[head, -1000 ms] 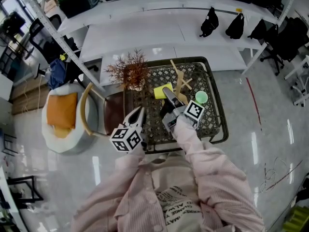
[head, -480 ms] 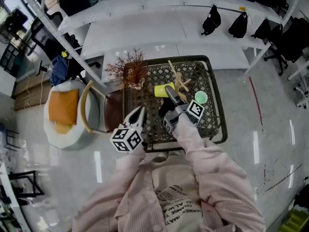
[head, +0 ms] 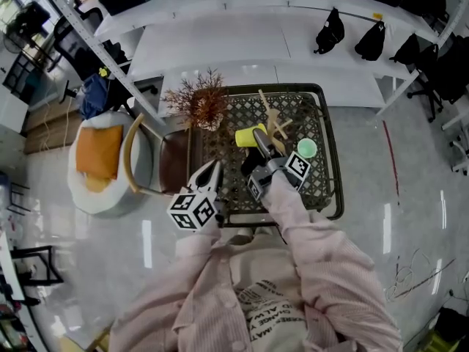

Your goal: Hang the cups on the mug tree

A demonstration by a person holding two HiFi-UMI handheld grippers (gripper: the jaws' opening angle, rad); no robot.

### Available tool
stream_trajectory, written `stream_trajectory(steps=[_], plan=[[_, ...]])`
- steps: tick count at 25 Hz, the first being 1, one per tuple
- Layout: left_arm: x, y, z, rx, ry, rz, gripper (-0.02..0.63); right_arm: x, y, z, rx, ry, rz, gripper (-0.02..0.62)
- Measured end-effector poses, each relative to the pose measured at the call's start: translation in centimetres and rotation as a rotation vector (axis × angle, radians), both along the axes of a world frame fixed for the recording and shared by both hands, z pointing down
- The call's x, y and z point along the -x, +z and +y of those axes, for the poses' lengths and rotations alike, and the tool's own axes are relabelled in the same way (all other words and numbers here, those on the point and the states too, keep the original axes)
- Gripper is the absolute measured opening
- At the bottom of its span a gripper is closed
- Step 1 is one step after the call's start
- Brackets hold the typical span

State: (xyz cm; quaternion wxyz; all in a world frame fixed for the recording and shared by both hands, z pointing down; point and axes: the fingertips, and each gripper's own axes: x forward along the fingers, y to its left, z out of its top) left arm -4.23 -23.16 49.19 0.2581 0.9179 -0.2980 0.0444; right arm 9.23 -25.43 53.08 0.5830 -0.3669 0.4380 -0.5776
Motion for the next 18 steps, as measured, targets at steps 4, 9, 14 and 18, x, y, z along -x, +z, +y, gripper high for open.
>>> stream_trajectory(steps=[4,9,14,18], plan=[[0.1,0.0,0.2,0.001,-0.017,-0.004,-0.002,-0.3,0.0,0.1,-0.002,0.009,0.008,0.282],[0.3,-0.1,0.7,0.006,-0.038,-0.005,-0.002,-0.1,-0.5,0.3,-0.006,-0.003,0.069,0.307],[0.4,-0.3,1.6,0.009,-0.059,0.003,-0.002,0.9,-0.5,1.3,-0.002,-0.042,0.092,0.313],[0.5,-0.3,2.5,0.013,-0.070,0.002,-0.002,1.9,-0.5,2.3,-0.003,-0.077,0.102,0.313]])
